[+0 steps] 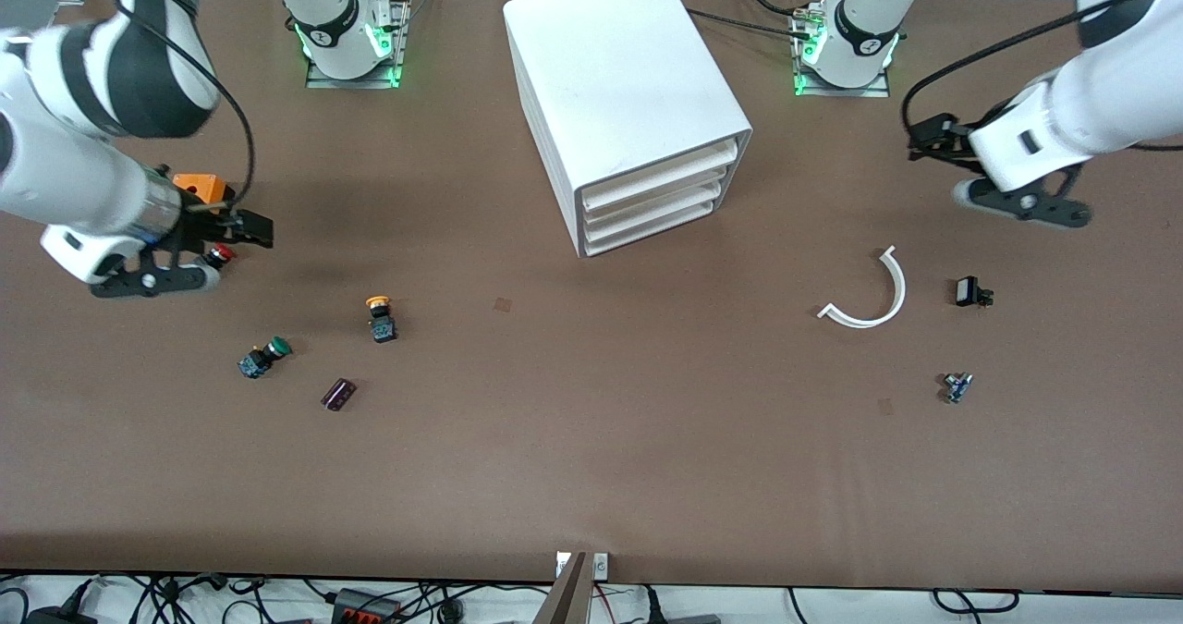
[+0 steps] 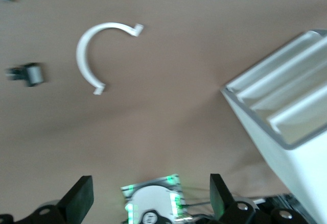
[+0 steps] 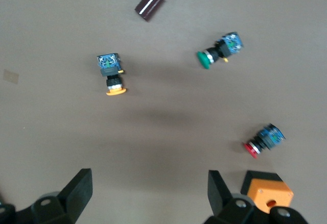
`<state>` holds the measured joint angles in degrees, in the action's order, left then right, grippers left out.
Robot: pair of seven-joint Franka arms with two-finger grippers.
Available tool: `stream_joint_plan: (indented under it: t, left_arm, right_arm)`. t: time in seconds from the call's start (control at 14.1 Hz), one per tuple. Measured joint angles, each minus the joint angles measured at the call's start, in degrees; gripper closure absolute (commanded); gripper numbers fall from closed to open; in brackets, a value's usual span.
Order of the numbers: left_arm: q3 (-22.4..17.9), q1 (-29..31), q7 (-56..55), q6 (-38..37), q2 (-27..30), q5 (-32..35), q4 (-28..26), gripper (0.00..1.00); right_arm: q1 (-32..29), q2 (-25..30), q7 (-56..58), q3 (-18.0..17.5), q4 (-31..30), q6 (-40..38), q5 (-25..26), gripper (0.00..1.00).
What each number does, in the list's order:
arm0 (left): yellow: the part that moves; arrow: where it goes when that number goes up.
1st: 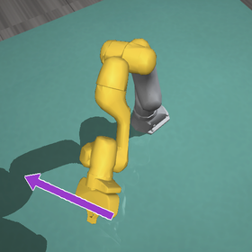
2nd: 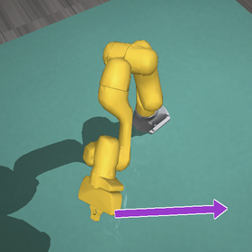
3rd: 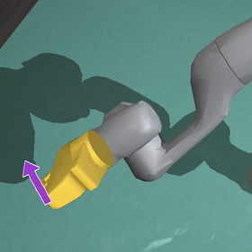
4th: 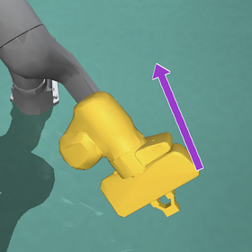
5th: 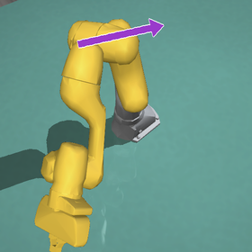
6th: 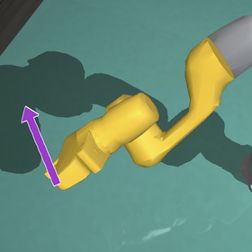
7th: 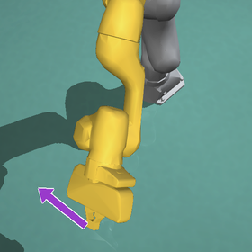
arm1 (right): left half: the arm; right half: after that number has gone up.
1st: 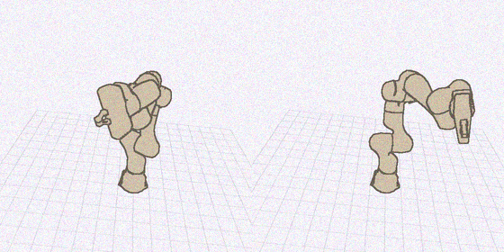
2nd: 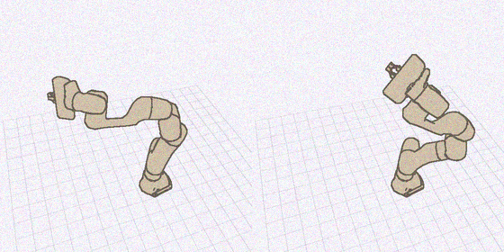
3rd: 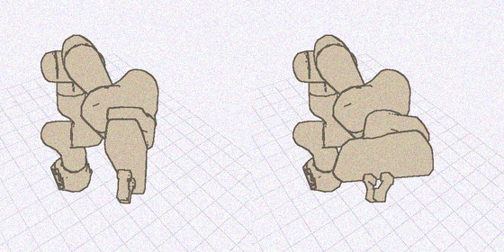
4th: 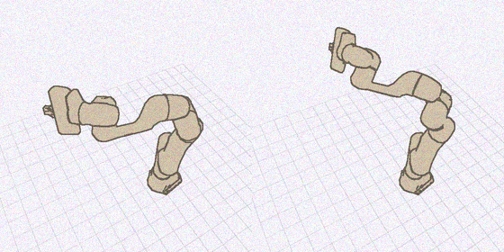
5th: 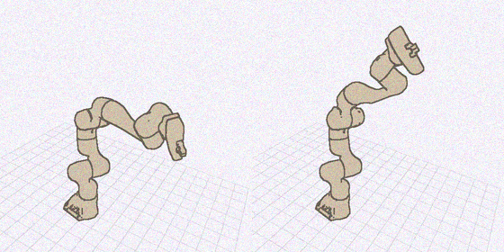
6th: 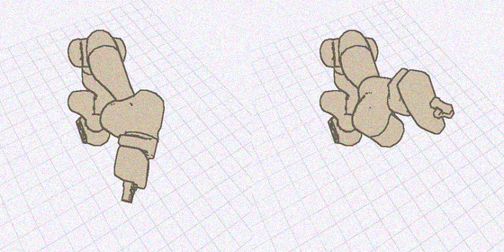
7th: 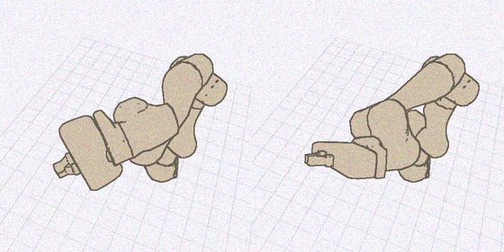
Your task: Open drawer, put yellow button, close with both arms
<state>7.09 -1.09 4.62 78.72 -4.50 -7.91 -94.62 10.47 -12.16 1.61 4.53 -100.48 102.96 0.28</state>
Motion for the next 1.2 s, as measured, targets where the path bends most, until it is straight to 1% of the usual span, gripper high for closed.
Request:
stream_joint_plan:
  t: [0.14, 0.28, 0.42, 0.5, 0.64, 0.85, 0.99, 1.2]
  left_arm:
    - [0.05, 0.12, 0.58, -0.07, -3.91, -8.91, 0.09, 0.00]
    - [-0.01, 0.36, 4.10, 0.09, -9.15, -18.57, 1.14, 0.00]
    - [0.25, 0.09, 6.35, 0.48, -14.22, -26.58, 2.76, 0.00]
    - [0.72, -0.39, 7.03, 0.75, -16.05, -29.39, 3.17, 0.00]
    - [1.69, -2.88, 10.71, 2.05, -18.24, -31.39, 3.28, 0.00]
    - [2.02, -6.46, 23.20, 6.35, -21.52, -32.52, 2.29, 0.00]
    - [1.95, -6.29, 27.53, 7.37, -23.39, -35.08, 0.51, 0.00]
    - [1.89, -5.78, 30.89, 9.09, -23.95, -40.02, -3.48, 0.00]
  right_arm:
    - [2.12, -3.67, -0.05, -0.03, -0.03, 3.07, -0.01, 0.00]
    - [4.00, -7.67, -0.23, -0.04, -0.07, 6.37, -0.01, 0.00]
    - [5.15, -11.81, -0.30, -0.05, -0.09, 10.23, -0.03, 0.00]
    - [5.60, -13.73, -0.32, -0.05, -0.06, 12.31, -0.31, 0.00]
    - [6.45, -16.81, -0.32, -0.05, -0.04, 16.10, -1.66, 0.00]
    - [7.96, -20.65, -0.36, -0.05, -0.02, 21.16, -2.25, 0.00]
    - [8.36, -22.89, -0.50, -0.04, 0.03, 22.62, -2.26, 0.00]
    - [8.32, -24.43, -0.51, 0.15, 0.03, 22.79, -2.27, 0.00]
